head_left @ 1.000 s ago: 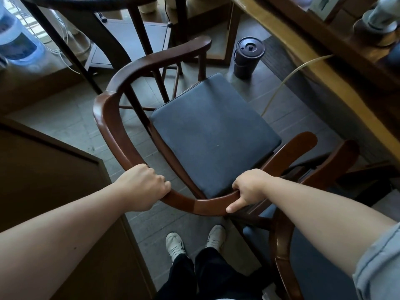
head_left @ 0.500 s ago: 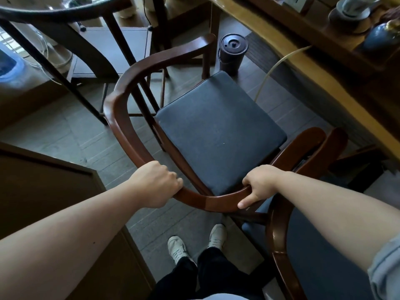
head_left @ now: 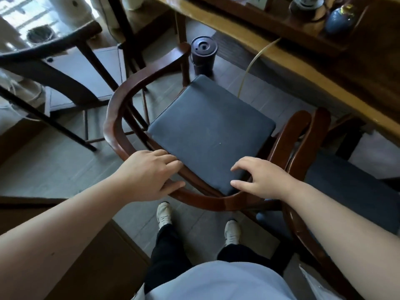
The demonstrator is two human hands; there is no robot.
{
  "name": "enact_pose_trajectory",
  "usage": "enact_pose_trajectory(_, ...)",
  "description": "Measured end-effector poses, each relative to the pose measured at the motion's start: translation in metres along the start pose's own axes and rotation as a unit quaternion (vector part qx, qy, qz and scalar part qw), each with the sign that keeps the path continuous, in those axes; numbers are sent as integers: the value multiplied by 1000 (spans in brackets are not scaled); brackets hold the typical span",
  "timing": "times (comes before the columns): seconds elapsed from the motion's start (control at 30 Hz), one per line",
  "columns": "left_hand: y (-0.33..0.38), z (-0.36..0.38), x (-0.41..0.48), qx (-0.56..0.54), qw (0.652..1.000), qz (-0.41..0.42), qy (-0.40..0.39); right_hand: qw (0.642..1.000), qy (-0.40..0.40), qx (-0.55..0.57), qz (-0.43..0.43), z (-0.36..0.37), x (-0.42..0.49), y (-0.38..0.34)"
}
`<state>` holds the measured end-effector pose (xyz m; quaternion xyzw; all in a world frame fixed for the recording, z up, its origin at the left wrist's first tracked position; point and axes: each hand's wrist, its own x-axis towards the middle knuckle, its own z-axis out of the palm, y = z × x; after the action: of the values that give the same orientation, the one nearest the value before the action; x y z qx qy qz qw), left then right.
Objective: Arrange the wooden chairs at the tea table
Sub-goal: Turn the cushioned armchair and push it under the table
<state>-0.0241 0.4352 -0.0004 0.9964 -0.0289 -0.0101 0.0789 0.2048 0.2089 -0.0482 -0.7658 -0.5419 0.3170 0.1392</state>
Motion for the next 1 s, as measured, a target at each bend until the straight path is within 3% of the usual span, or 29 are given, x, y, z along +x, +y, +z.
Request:
enact_pose_trajectory(0.13,-48,-4,-8,-31,998,34,45,994,87,49,40,14,-3,-47)
enact_pose_trajectory(0.23,-81,-2,-16,-51,995,64,54,991,103,61,60,37,-5,-81)
enact_pose_trajectory(0.37,-117,5,-28,-11,991,133,-5,990,88,42,98,81,-7,-116)
enact_pose_trajectory(0.47,-135,14,-27,36,982,172,-64,983,129,39,127,112,-6,-133)
enact_pose_trajectory(0.57,-143,24,-23,32,977,192,-86,966,204,12,158,133,4,-143)
enact_pose_trajectory(0.77,-149,29,-22,14,975,212,-57,927,326,4,184,158,21,-139)
enact_pose_trajectory(1.0,-189,32,-6,-9,974,223,-39,918,355,-9,179,158,52,-142)
